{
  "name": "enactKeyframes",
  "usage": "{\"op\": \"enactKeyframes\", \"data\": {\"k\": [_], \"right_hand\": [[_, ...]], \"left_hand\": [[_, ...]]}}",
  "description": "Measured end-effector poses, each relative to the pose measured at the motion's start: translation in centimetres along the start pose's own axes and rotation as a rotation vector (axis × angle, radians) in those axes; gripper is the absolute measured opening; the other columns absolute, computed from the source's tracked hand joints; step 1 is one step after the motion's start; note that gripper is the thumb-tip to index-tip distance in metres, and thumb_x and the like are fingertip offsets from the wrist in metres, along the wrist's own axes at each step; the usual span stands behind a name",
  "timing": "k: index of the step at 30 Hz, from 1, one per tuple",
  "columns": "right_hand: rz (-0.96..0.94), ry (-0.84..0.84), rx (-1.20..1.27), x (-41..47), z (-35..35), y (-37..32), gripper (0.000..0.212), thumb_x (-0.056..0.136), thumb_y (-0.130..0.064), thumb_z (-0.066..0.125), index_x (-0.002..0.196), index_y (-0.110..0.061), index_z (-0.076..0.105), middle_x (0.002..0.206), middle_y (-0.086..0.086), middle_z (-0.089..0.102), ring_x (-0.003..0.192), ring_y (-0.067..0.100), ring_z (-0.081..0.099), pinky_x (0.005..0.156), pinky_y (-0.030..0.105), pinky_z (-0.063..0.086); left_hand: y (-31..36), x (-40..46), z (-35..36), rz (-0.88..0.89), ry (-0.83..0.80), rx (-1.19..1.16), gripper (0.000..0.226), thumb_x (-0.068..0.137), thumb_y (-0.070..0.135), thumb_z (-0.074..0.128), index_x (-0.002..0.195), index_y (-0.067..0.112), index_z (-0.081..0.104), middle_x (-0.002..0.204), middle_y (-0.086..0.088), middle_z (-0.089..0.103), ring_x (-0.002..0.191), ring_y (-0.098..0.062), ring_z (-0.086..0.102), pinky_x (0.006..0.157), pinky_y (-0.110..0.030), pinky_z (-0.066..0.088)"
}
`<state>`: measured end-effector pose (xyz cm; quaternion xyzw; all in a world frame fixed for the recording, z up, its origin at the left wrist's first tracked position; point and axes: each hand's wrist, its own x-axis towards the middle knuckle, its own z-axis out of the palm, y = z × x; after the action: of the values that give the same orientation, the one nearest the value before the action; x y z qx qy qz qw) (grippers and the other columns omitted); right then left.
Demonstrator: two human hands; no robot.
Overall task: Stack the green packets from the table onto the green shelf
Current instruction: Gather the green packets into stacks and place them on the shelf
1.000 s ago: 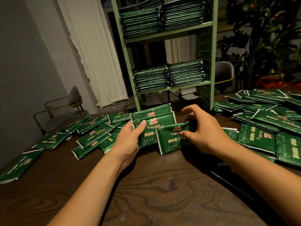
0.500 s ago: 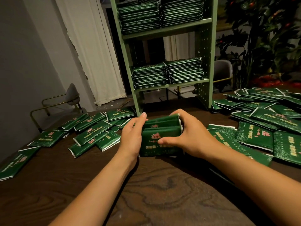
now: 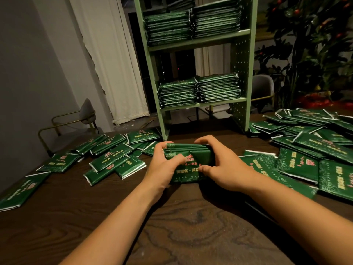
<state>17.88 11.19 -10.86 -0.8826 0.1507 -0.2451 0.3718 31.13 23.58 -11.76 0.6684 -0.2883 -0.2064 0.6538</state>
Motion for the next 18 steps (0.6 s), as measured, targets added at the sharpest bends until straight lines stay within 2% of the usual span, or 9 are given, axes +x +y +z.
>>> {"op": "enactKeyframes", "data": {"k": [4,6,8,10,12,14,15,16,18], "right_hand": [[0.150,0.132,0.157,1.1,-1.1,-0.7,0.066,0.087,-0.006,0.074,0.136,-0.035,0.041,0.122,-0.001,0.060,0.108,0.015,0.062,0.093,0.037,0.056],[0.174,0.134,0.155,1.5,-2.0,-1.3,0.064,0.088,-0.006,0.072,0.137,-0.032,0.042,0.121,0.001,0.061,0.107,0.017,0.063,0.093,0.039,0.056],[0.172,0.119,0.157,1.8,-3.1,-1.8,0.059,0.089,-0.004,0.071,0.135,-0.030,0.044,0.119,0.001,0.062,0.106,0.017,0.064,0.092,0.041,0.057],[0.159,0.082,0.177,1.7,-4.1,-2.2,0.054,0.090,-0.001,0.068,0.131,-0.028,0.047,0.117,0.001,0.063,0.104,0.016,0.064,0.092,0.042,0.058],[0.137,0.030,0.173,1.6,-5.2,-2.8,0.049,0.091,0.003,0.065,0.128,-0.024,0.048,0.114,0.000,0.062,0.104,0.013,0.063,0.094,0.038,0.057],[0.113,-0.009,0.161,1.6,-6.3,-3.5,0.045,0.092,0.003,0.064,0.125,-0.023,0.048,0.113,0.001,0.062,0.105,0.013,0.063,0.095,0.036,0.056],[0.102,-0.020,0.148,1.6,-6.9,-3.9,0.043,0.092,0.002,0.064,0.124,-0.022,0.048,0.112,0.002,0.063,0.104,0.013,0.063,0.094,0.034,0.056],[0.088,-0.028,0.137,1.7,-7.5,-4.3,0.041,0.093,0.001,0.064,0.123,-0.022,0.048,0.111,0.002,0.063,0.103,0.013,0.063,0.091,0.031,0.057],[0.071,-0.046,0.126,1.6,-8.4,-5.1,0.041,0.093,-0.003,0.065,0.125,-0.021,0.048,0.113,0.002,0.065,0.104,0.012,0.065,0.091,0.030,0.057]], "left_hand": [[1.6,0.3,0.7,0.121,0.009,0.152,0.043,0.082,-0.009,0.064,0.105,0.026,0.057,0.097,0.006,0.071,0.087,-0.005,0.068,0.071,-0.019,0.050],[2.4,0.2,0.5,0.139,-0.026,0.207,0.043,0.086,-0.008,0.064,0.112,0.026,0.055,0.106,0.008,0.070,0.097,-0.005,0.067,0.075,-0.016,0.050],[3.3,0.1,0.3,0.150,-0.092,0.260,0.049,0.091,-0.001,0.066,0.130,0.023,0.050,0.122,0.007,0.067,0.109,-0.005,0.064,0.088,-0.020,0.050],[4.0,-0.2,-0.2,0.162,-0.147,0.332,0.066,0.095,0.007,0.067,0.150,0.024,0.033,0.145,0.010,0.052,0.127,-0.004,0.053,0.103,-0.024,0.041],[4.5,-0.1,-0.5,0.148,-0.137,0.380,0.085,0.096,0.017,0.067,0.160,0.024,0.012,0.161,0.011,0.028,0.146,-0.008,0.029,0.113,-0.025,0.025],[5.6,-0.5,-0.5,0.143,-0.160,0.350,0.094,0.092,0.028,0.073,0.161,0.029,0.009,0.164,0.014,0.013,0.151,-0.010,0.017,0.123,-0.034,0.019],[6.0,-0.6,-0.5,0.141,-0.167,0.325,0.094,0.086,0.037,0.079,0.159,0.033,0.018,0.163,0.014,0.015,0.150,-0.009,0.024,0.123,-0.039,0.024],[6.5,-0.4,-0.7,0.147,-0.164,0.322,0.091,0.079,0.043,0.083,0.154,0.031,0.032,0.161,0.008,0.032,0.144,-0.008,0.039,0.119,-0.041,0.034],[7.5,-0.3,-0.9,0.190,-0.152,0.355,0.058,0.080,0.033,0.084,0.131,0.025,0.056,0.132,0.007,0.066,0.116,-0.001,0.063,0.102,-0.029,0.049]]}}
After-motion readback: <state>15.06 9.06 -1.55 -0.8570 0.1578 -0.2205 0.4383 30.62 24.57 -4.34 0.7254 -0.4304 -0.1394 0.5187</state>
